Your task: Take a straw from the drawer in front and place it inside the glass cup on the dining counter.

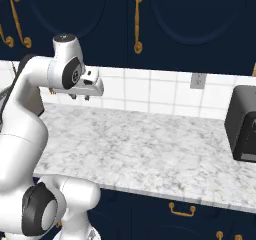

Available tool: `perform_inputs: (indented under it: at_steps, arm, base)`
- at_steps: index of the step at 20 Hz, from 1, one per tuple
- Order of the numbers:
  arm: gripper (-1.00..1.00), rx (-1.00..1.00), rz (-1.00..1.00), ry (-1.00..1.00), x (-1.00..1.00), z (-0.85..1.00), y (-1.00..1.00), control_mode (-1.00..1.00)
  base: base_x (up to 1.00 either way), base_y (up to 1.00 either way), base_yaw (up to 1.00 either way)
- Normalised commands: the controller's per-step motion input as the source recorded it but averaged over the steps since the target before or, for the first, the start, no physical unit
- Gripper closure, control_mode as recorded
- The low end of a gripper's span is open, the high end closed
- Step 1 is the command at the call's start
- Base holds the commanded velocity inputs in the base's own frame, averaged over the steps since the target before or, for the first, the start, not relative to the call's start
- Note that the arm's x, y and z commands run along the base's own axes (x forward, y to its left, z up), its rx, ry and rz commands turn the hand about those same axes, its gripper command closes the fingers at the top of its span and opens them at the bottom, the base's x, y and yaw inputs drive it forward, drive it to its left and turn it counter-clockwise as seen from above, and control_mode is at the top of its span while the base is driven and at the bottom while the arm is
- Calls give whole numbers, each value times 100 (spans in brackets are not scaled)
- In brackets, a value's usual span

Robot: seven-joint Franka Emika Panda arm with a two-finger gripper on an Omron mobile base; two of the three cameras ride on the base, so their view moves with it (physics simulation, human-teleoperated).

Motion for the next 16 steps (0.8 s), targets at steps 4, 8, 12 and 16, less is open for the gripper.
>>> perform_inputs:
  at_steps: [4,8,12,16]
  arm:
    - [-100,0,0,0,0,0,0,100]
    - [-100,0,0,0,0,0,0,100]
    - [-100,0,0,0,0,0,0,100]
    - [-100,0,0,0,0,0,0,100]
  base:
    - [-39,0,0]
    - [-88,-6,1]
    - [-14,-65,22]
    - [17,-83,43]
